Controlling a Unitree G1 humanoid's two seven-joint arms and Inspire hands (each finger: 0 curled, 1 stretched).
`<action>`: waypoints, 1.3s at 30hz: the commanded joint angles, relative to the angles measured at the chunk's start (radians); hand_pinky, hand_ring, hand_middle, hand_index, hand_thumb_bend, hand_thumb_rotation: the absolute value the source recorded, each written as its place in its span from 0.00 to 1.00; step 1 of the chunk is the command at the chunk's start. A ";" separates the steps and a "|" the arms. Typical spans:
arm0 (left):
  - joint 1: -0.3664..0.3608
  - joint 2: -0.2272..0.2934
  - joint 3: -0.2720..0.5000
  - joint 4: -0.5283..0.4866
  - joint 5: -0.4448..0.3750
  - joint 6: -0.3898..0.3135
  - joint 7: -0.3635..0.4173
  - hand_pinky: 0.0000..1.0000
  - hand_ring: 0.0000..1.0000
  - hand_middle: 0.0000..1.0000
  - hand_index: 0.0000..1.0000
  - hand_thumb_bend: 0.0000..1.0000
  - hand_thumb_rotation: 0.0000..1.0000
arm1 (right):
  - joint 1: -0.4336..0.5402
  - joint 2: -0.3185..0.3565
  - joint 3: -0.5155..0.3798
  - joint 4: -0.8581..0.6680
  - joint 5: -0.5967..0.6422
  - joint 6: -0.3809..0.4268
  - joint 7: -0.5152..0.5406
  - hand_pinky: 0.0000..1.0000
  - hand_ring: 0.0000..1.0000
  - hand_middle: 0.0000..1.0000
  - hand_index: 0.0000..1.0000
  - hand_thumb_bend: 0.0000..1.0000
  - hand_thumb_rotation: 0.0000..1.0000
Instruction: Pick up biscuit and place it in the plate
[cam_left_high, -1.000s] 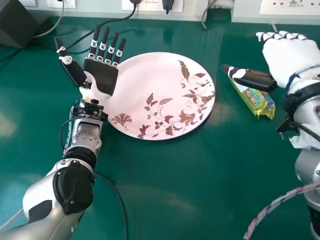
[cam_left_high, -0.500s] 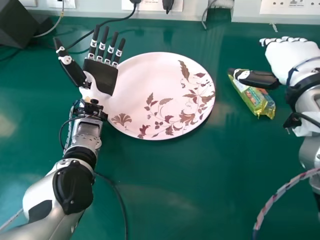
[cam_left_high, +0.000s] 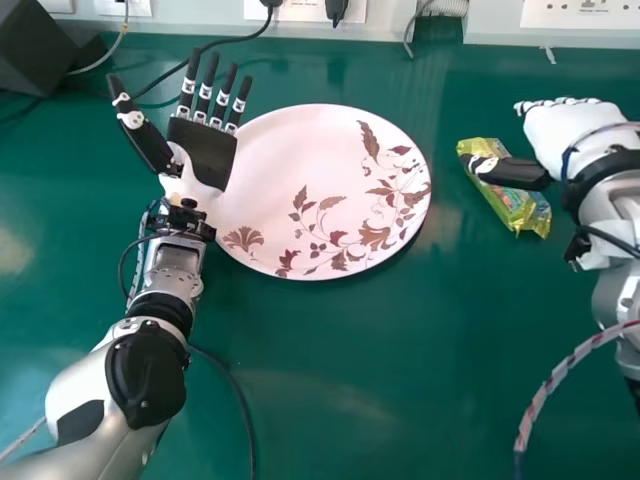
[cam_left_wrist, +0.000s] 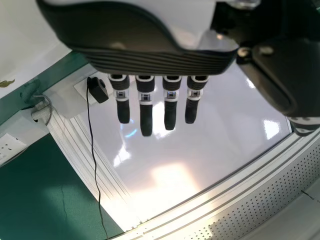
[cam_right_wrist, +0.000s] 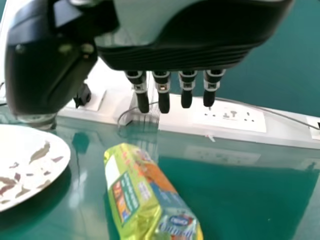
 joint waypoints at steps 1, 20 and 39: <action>0.033 -0.004 0.011 0.012 -0.014 0.014 -0.011 0.89 0.86 0.93 0.95 0.99 0.64 | -0.003 -0.026 0.013 0.013 0.001 -0.009 -0.001 1.00 1.00 1.00 1.00 0.83 0.97; 0.032 -0.004 0.021 0.012 -0.021 0.028 -0.012 0.83 0.86 0.93 0.95 1.00 0.66 | -0.066 -0.019 0.108 0.177 -0.077 0.040 -0.051 1.00 1.00 1.00 1.00 0.81 0.91; 0.032 -0.004 0.019 0.012 -0.021 0.028 -0.025 0.81 0.84 0.92 0.95 1.00 0.65 | -0.097 -0.011 0.172 0.289 -0.092 0.085 -0.098 1.00 1.00 1.00 1.00 0.80 0.88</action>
